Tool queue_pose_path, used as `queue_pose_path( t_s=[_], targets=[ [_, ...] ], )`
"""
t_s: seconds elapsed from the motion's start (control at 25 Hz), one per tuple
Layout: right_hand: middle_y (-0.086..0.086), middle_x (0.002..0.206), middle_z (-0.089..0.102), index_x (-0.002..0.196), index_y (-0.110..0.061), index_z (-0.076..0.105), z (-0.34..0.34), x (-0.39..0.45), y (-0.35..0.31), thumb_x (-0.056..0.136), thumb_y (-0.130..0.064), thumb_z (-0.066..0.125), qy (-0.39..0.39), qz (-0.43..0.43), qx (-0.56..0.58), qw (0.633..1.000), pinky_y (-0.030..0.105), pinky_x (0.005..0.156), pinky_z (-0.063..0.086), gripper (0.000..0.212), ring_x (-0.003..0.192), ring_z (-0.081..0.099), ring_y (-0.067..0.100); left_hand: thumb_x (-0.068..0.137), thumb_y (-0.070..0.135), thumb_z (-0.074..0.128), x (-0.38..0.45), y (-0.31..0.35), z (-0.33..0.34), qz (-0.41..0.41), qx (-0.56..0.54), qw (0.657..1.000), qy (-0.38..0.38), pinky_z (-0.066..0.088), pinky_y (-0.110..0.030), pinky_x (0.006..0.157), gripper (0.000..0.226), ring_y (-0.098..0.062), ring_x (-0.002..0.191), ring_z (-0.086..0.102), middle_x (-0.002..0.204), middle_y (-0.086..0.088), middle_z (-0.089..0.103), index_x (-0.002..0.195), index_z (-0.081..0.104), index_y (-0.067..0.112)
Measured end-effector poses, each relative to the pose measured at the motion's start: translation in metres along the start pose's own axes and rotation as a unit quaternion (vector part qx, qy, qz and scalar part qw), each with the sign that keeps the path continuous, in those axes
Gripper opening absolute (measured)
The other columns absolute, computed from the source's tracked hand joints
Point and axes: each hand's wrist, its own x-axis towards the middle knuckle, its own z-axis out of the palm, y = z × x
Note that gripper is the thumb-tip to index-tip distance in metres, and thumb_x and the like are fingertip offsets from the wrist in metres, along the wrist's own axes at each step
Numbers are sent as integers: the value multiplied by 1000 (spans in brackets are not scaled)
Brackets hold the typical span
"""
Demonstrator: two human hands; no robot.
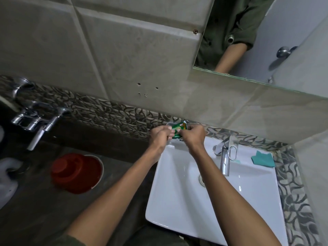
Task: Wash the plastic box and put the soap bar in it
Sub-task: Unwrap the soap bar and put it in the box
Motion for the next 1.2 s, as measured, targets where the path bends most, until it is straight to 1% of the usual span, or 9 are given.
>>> queue_pose_path(
  t_s=[0.24, 0.32, 0.44, 0.6, 0.76, 0.88, 1.0, 1.12, 1.2],
  targets=[
    [11, 64, 55, 68, -5, 59, -11, -22, 2, 68, 2, 57, 73, -139, -188, 969, 33, 50, 36, 7, 65, 50, 38, 96, -5, 52, 3, 2, -2, -10, 2, 1000, -17, 38, -23, 65, 12, -21, 75, 51, 93, -22, 57, 99, 63, -2],
    [16, 84, 68, 89, -2, 70, -14, -30, 4, 68, 6, 58, 107, -221, -234, 941, 38, 68, 47, 26, 82, 59, 40, 95, -4, 54, 5, 0, -2, -9, 20, 1000, -11, 40, -26, 67, 11, -25, 84, 52, 92, -21, 59, 97, 65, -1],
    [7, 91, 72, 102, -13, 72, -9, -34, 14, 77, -10, 57, 33, -339, -352, 872, 43, 97, 37, 29, 96, 63, 31, 94, 3, 56, 12, 0, -1, -8, 84, 996, 0, 45, -32, 74, 17, -22, 78, 57, 82, -16, 63, 83, 68, 5],
    [6, 103, 71, 104, -13, 66, 0, -38, 33, 95, -35, 39, -61, -302, -498, 811, 56, 118, 11, 36, 117, 58, 26, 86, 30, 56, 18, 6, 6, -4, 200, 980, 5, 49, -38, 78, 27, -27, 72, 59, 75, -13, 66, 70, 66, 10],
    [5, 103, 71, 101, -14, 66, -8, -43, 36, 91, -29, 46, -32, -320, -442, 837, 53, 118, 14, 27, 116, 59, 25, 74, 39, 54, 22, 4, 10, 10, 259, 966, 3, 54, -52, 95, 50, -36, 92, 69, 99, -24, 75, 94, 73, -2],
    [3, 100, 70, 99, -13, 68, -34, -53, 42, 77, -12, 58, 53, -379, -306, 872, 44, 106, 29, 24, 106, 63, 25, 79, 30, 57, 15, -1, 18, 52, 282, 958, -1, 52, -42, 84, 32, -26, 88, 66, 92, -9, 74, 94, 76, 7],
    [4, 94, 71, 93, -9, 72, -83, -56, 59, 66, 2, 59, 211, -413, -146, 874, 40, 87, 41, 32, 94, 62, 24, 87, 9, 63, 6, -7, 34, 124, 300, 946, 2, 54, -34, 100, 32, -18, 101, 70, 111, -4, 77, 117, 74, 10],
    [6, 89, 71, 88, -9, 70, -143, -45, 91, 69, 4, 51, 345, -346, -101, 867, 40, 77, 43, 29, 86, 59, 26, 87, -4, 65, -8, -13, 57, 176, 286, 938, -88, 58, -33, 95, 32, -18, 96, 72, 104, 0, 76, 113, 73, 13],
    [11, 93, 71, 93, -6, 70, -178, -22, 120, 71, 5, 49, 355, -230, -110, 899, 43, 80, 46, 32, 90, 61, 34, 83, -8, 71, -19, -17, 74, 218, 302, 913, -167, 60, -26, 85, 40, -19, 97, 72, 107, 5, 74, 114, 72, 18]
  ],
)
